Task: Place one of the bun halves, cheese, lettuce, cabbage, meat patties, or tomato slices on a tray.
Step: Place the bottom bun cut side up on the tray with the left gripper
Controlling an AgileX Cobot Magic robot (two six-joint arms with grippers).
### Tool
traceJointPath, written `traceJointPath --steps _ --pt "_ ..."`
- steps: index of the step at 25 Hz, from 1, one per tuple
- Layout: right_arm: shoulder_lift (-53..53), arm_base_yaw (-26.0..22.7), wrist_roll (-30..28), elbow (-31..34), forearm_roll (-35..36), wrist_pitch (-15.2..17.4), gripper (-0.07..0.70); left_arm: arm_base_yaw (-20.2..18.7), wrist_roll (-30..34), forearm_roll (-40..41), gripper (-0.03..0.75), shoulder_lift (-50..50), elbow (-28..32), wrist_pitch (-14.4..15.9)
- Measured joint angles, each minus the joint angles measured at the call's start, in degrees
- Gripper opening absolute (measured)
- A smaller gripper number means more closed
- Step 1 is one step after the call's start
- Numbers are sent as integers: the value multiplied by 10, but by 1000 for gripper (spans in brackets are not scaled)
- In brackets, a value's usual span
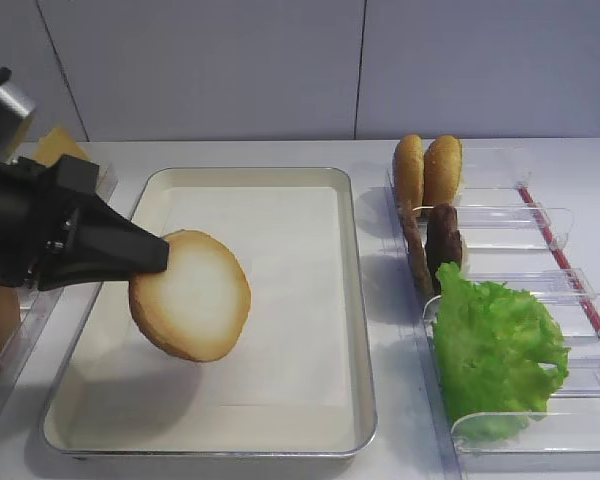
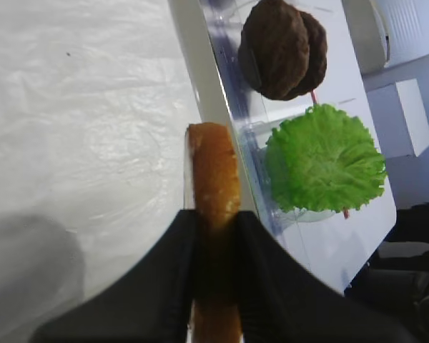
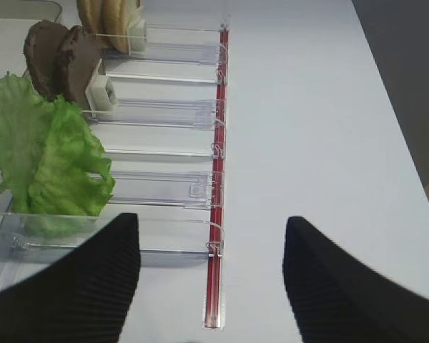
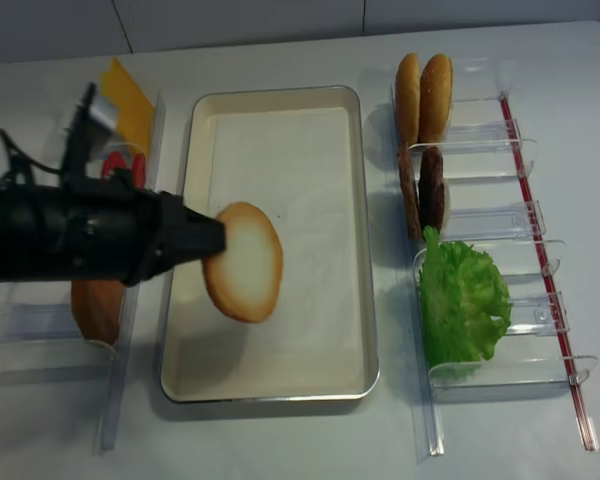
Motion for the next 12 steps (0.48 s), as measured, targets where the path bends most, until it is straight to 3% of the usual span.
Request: traceJointPath --steps 8,12 --pt "0 0 0 0 0 0 459 -55 16 -20 110 70 0 -73" --pt "0 0 0 0 0 0 459 -74 61 -79 110 103 0 -89"
